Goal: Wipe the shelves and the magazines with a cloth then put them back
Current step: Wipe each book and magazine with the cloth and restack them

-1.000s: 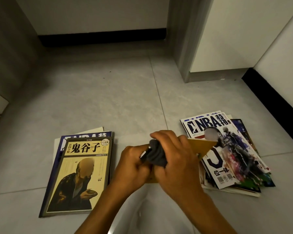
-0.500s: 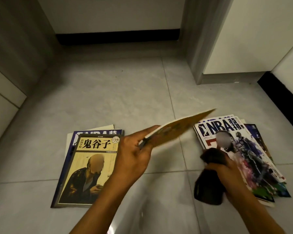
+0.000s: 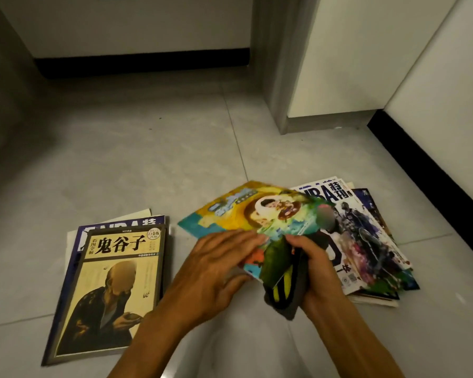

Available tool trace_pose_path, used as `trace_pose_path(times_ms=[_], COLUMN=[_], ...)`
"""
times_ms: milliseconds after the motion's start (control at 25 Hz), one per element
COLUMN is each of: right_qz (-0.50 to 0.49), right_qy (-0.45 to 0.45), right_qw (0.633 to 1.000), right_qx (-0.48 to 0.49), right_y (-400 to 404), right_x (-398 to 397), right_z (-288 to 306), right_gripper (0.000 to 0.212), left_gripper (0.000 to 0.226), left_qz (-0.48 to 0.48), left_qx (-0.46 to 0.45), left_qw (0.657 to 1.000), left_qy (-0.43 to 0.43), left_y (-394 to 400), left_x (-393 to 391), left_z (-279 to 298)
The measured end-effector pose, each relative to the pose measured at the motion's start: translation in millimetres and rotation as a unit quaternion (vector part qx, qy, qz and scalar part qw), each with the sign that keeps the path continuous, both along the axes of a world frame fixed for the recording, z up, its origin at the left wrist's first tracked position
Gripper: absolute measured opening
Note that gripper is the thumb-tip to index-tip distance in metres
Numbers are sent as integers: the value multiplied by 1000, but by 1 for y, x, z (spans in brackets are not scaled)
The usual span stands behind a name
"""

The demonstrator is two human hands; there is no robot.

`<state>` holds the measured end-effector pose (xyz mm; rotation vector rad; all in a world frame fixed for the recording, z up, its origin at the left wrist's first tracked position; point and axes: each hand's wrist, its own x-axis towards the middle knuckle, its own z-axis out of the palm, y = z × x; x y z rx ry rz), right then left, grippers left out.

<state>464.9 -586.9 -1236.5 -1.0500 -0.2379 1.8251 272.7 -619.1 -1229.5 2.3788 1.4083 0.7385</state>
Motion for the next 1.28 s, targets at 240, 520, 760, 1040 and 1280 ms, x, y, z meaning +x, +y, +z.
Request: trace_pose_path(times_ms=[240, 520, 760, 1040, 1280], right_qz=[-158, -126, -17, 160, 245], right_qy=[-103, -165, -109, -114, -150], right_qw=[982, 962, 967, 958, 935], right_qx=[-8, -176, -230, -209, -205], right_y=[38, 1, -37, -57, -55], right_x=[71, 91, 32, -44, -78], right_z=[10, -26, -27, -38, -60], right_gripper=[19, 26, 18, 25, 58], left_gripper=[57, 46, 45, 97, 105], left_qz=[101, 90, 265, 591, 595], left_qx=[-82, -125, -129, -347, -372], left_qw=[988, 984, 950, 729, 711], left_qy=[-88, -93, -104, 9, -42], left_y=[-6, -11, -16, -52, -57], left_x=[-9, 4, -17, -156, -188], left_z=[-4, -30, -55, -77, -93])
